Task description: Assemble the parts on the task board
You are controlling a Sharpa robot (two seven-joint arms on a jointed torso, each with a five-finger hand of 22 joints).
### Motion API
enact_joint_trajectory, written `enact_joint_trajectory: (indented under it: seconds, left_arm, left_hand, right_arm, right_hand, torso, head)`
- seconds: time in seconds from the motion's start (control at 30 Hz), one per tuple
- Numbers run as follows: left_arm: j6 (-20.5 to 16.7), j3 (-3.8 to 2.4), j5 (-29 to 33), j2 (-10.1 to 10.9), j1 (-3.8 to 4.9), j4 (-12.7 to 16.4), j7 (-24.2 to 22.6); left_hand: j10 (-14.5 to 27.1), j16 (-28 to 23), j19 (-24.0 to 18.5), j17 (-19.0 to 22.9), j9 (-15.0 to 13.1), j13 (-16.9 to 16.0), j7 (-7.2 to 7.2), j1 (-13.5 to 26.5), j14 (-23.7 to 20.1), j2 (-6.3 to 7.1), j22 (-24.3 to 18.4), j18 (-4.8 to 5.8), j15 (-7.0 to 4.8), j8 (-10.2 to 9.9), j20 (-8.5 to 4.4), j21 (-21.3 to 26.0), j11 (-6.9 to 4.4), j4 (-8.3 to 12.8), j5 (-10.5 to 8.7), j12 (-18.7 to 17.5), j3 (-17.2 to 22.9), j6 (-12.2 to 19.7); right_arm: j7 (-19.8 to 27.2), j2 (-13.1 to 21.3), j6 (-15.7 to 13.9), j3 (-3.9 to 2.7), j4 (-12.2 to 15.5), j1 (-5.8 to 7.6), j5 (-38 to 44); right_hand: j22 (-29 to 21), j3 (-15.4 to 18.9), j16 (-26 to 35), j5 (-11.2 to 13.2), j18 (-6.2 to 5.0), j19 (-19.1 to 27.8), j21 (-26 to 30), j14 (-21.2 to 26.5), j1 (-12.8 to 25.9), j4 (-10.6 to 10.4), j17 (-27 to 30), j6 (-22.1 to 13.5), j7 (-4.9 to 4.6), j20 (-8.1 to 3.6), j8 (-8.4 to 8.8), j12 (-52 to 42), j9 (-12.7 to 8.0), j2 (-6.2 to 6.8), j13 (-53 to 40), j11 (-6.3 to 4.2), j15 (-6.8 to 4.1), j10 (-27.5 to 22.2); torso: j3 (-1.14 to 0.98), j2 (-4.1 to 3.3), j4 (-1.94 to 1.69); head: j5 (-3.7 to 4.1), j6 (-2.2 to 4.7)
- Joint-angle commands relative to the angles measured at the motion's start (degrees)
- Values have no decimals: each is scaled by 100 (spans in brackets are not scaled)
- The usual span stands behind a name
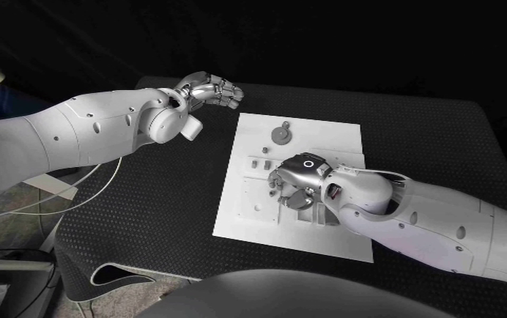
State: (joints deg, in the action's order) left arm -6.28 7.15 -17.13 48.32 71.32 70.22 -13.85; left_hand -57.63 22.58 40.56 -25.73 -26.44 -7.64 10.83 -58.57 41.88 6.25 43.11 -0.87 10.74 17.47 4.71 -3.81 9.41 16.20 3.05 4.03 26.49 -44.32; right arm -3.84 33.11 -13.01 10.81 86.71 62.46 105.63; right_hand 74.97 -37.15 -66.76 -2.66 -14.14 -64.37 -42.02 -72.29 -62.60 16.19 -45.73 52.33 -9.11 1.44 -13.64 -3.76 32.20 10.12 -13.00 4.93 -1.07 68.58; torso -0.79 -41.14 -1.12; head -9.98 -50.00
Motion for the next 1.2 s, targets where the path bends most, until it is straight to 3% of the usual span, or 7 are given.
enact_joint_trajectory:
  seconds: [0.03, 0.3, 0.4, 0.47, 0.7, 0.93, 1.2]
  left_arm:
    - [55, -4, -11, 4, 7, 4, -47]
    - [53, -4, -11, 7, 7, 3, -54]
    - [61, -4, -11, 5, 7, -6, -59]
    - [66, -4, -12, -1, 6, -11, -61]
    - [69, -4, -12, 0, 6, -8, -56]
    - [52, -4, -12, 3, 6, -15, -41]
    - [43, -4, -12, -1, 6, -22, -15]
  left_hand:
    - [-35, -36, 6, -8, -7, 6, 32, -40, 24, 12, -6, 29, -2, 22, 32, -7, 20, -12, -21, 31, -9, 1]
    - [-36, -37, 7, -9, -7, 9, 31, -40, 25, 13, -9, 29, -1, 23, 33, -8, 20, -12, -21, 31, -10, 0]
    - [-36, -37, 7, -9, -7, 10, 32, -40, 26, 14, -10, 28, -1, 23, 33, -8, 21, -12, -21, 31, -10, 0]
    - [-36, -38, 8, -10, -7, 11, 32, -40, 27, 13, -10, 28, -1, 23, 33, -8, 22, -12, -21, 31, -10, 1]
    - [-37, -38, 8, -10, -7, 13, 34, -41, 28, 12, -12, 28, -2, 23, 33, -9, 23, -12, -21, 31, -10, 1]
    - [-40, -38, 9, -11, -7, 15, 37, -41, 30, 10, -15, 28, -2, 23, 33, -9, 25, -14, -21, 32, -10, 0]
    - [-42, -40, 10, -12, -7, 18, 39, -37, 32, 8, -18, 28, -1, 24, 34, -9, 27, -17, -21, 33, -11, -1]
  right_arm:
    - [-33, 158, -368, -68, 161, 44, 42]
    - [-47, 731, -522, -481, 607, 233, 20]
    - [-32, 908, -490, -704, 680, 259, -15]
    - [-59, 1017, -336, -791, 663, 296, -15]
    - [-150, 1190, 264, -796, 421, 367, -69]
    - [-210, 1295, 703, -789, 369, 366, -85]
    - [-274, 1209, 987, -626, 195, 330, -130]
  right_hand:
    - [105, 36, -43, -21, -86, 12, -23, -25, -73, 4, 8, 12, -18, -33, 0, -41, -5, 14, -19, 62, 12, -74]
    - [109, 61, -86, -21, -86, -22, -55, -78, -155, 18, 26, 44, -10, -52, -25, -125, -12, 12, -88, 1, -46, 94]
    - [106, 91, -88, -20, -86, -19, -57, -81, -119, -8, 40, -15, -9, -47, 6, -118, -33, 94, -102, 1, -44, 90]
    - [102, 108, -88, -20, -86, -14, -54, -80, -80, -32, 53, -76, 12, -42, 36, -95, -54, 171, -105, 14, -33, 56]
    - [87, 71, -40, -26, -86, 171, 44, 165, 126, -237, 90, -299, 51, 41, 133, 34, -121, 472, 52, 234, 175, -574]
    - [101, 24, -95, -16, -86, 306, 86, 363, 211, -468, 96, -581, 176, 113, 223, 20, -174, 639, 202, 371, 319, -1013]
    - [107, 8, -149, -22, -86, 332, 80, 412, 211, -576, 112, -717, 223, 123, 247, -9, -199, 650, 274, 415, 357, -1135]
  torso:
    - [-7, -3, -2]
    - [2, 7, 18]
    - [-5, 6, 25]
    - [-10, 5, 23]
    - [7, -1, 1]
    - [-6, -3, 2]
    - [-4, -5, -8]
  head:
    - [9, 0]
    - [108, 71]
    - [139, 87]
    - [170, 94]
    - [267, 130]
    - [290, 117]
    - [315, 118]
